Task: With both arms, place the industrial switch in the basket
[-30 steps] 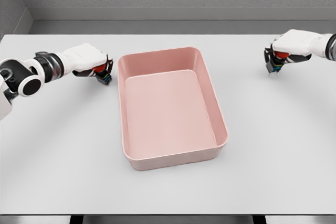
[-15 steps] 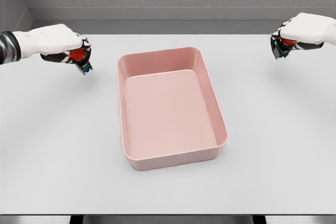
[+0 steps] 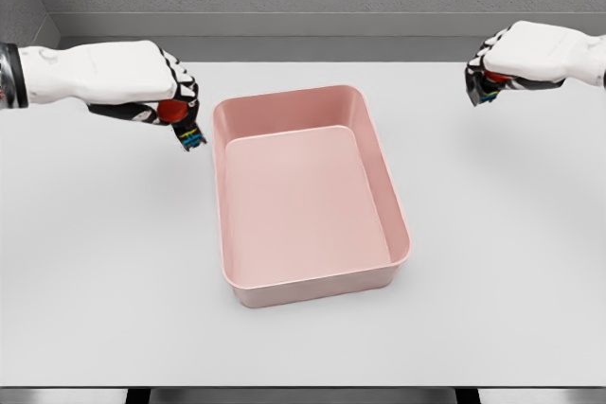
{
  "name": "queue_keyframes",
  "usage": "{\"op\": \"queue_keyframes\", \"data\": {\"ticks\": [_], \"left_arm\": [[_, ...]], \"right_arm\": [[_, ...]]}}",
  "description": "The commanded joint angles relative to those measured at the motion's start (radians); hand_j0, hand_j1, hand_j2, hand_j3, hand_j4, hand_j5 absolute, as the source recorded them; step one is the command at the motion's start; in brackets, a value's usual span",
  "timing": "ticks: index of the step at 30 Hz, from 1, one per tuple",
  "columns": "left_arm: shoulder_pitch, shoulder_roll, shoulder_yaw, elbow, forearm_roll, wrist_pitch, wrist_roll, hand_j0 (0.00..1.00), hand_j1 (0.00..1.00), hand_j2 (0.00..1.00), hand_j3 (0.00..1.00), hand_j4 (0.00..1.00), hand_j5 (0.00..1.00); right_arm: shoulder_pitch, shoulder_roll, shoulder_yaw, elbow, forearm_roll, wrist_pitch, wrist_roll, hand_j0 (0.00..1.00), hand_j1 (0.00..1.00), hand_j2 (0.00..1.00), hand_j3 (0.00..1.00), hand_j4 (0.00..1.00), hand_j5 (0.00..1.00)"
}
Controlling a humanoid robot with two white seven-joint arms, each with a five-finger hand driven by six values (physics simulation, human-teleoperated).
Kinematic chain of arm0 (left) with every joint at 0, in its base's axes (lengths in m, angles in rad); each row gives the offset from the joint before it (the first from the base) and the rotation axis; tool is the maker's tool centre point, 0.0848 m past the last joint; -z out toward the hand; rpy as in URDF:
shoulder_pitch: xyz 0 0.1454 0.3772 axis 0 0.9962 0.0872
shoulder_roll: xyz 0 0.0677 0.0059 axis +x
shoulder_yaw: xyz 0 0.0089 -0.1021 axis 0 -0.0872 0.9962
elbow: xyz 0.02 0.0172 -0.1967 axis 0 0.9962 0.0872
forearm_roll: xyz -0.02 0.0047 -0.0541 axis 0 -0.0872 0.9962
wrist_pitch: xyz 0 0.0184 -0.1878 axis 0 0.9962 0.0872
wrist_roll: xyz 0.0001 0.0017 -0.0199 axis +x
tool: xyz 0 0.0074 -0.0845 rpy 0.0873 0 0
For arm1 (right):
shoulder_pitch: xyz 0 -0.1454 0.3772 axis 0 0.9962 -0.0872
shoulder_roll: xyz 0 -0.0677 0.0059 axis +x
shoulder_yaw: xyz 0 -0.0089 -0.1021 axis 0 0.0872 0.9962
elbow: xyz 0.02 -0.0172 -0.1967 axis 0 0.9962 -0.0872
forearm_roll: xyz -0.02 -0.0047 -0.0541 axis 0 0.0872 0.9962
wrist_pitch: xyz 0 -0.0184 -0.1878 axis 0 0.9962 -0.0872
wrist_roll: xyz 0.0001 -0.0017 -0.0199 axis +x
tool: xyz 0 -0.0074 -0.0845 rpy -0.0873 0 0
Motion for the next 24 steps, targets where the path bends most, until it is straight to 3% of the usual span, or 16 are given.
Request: {"op": "queue_keyframes", "data": {"ticks": [1, 8, 12, 14, 20, 22, 23, 24], "left_arm": [[0.000, -0.026, 0.000, -0.043, 0.024, 0.002, -0.008, 0.41, 0.41, 0.41, 0.41, 0.41, 0.41], [0.000, -0.087, -0.001, -0.080, 0.024, 0.008, -0.011, 0.46, 0.46, 0.46, 0.46, 0.46, 0.46], [0.002, -0.124, -0.010, -0.083, 0.029, 0.008, -0.011, 0.62, 0.62, 0.62, 0.62, 0.62, 0.62], [0.000, -0.124, -0.012, -0.083, 0.029, 0.011, -0.011, 0.79, 0.79, 0.79, 0.79, 0.79, 0.79], [0.002, -0.147, -0.013, -0.086, 0.029, 0.012, -0.011, 0.92, 0.92, 0.92, 0.92, 0.92, 0.92], [0.002, -0.129, -0.013, -0.082, 0.027, 0.012, -0.008, 0.98, 0.98, 0.98, 0.98, 0.98, 0.98], [-0.005, -0.091, -0.012, -0.082, 0.030, 0.003, 0.000, 1.00, 1.00, 1.00, 1.00, 1.00, 1.00], [-0.008, -0.002, -0.009, -0.080, 0.093, -0.003, 0.037, 1.00, 1.00, 1.00, 1.00, 1.00, 1.00]], "right_arm": [[0.005, -0.009, -0.001, -0.041, -0.021, 0.003, 0.000, 0.49, 0.49, 0.49, 0.49, 0.49, 0.49], [0.006, -0.009, -0.001, -0.110, -0.029, 0.003, 0.000, 0.49, 0.49, 0.49, 0.49, 0.49, 0.49], [0.014, -0.008, 0.000, -0.145, -0.048, 0.003, 0.012, 0.48, 0.48, 0.48, 0.48, 0.48, 0.48], [0.014, -0.008, 0.000, -0.167, -0.048, 0.003, 0.012, 0.48, 0.48, 0.48, 0.48, 0.48, 0.48], [0.018, -0.008, 0.002, -0.208, -0.070, 0.003, 0.025, 0.47, 0.47, 0.47, 0.47, 0.47, 0.47], [0.028, -0.008, 0.002, -0.238, -0.070, 0.003, 0.025, 0.47, 0.47, 0.47, 0.47, 0.47, 0.47], [0.028, -0.008, 0.002, -0.245, -0.081, 0.003, 0.025, 0.47, 0.47, 0.47, 0.47, 0.47, 0.47], [0.029, -0.008, 0.002, -0.253, -0.087, 0.003, 0.026, 0.47, 0.47, 0.47, 0.47, 0.47, 0.47]]}}
